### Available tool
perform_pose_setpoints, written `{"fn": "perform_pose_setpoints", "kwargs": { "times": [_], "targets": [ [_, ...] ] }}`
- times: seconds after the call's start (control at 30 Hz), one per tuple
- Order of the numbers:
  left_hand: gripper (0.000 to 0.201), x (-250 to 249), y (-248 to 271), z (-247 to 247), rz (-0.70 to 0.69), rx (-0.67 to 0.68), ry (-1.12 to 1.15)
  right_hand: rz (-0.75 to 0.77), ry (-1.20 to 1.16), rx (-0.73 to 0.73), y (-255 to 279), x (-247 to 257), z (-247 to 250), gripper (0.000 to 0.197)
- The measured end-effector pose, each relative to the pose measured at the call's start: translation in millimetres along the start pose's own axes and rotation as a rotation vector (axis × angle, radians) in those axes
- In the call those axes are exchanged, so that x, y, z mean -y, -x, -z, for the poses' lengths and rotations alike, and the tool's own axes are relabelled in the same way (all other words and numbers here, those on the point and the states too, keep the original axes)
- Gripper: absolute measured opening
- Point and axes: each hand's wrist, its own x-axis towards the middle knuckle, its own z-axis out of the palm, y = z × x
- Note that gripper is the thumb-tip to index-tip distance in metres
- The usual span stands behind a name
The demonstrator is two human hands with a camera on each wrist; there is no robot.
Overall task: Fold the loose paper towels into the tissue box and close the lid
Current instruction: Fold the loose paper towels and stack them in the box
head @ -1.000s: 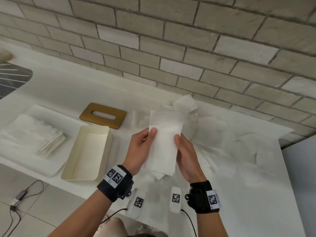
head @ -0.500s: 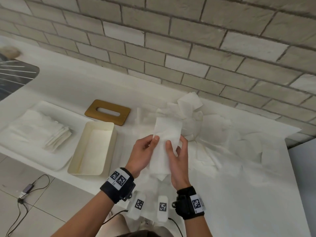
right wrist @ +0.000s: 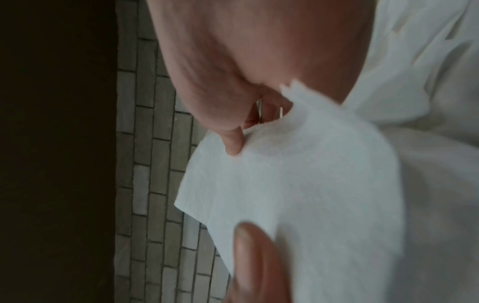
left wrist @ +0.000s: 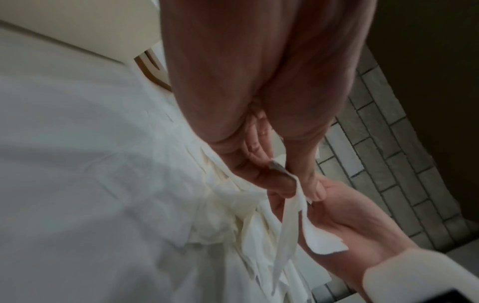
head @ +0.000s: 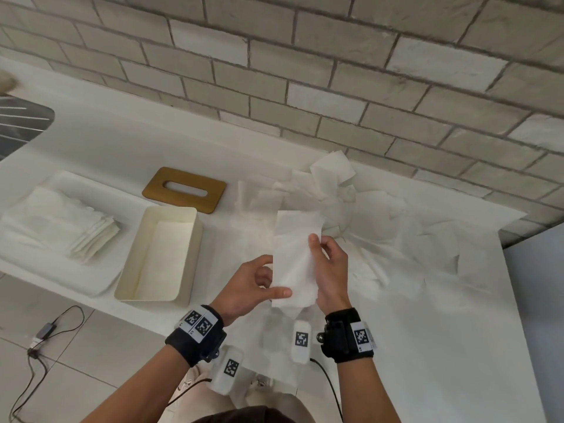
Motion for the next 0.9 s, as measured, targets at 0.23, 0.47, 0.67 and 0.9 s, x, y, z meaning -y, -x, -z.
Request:
{"fn": "perform_pose_setpoints", "kwargs": {
  "times": [0.23,0.47,0.67,0.9],
  "targets": [
    [0.032,51,0,3,0.166,-0.159,-0.055,0.039,0.304,-0.134,-10,-38,13,0.02],
    [0.03,65,-1,16,0.211,-0.195,-0.235,0.042,0.083,-0.085,-6,-33,35,0.033],
    [0.022,43,0,18,0.21,-0.346,0.069,-0.116,-0.353,-0.193,-3,-9,62,0.017],
    [0.017,1,5,32,-0.093,-0.422,-0.406,0.028,0.127,-0.057,9,-9,39,0.046]
  ]
}}
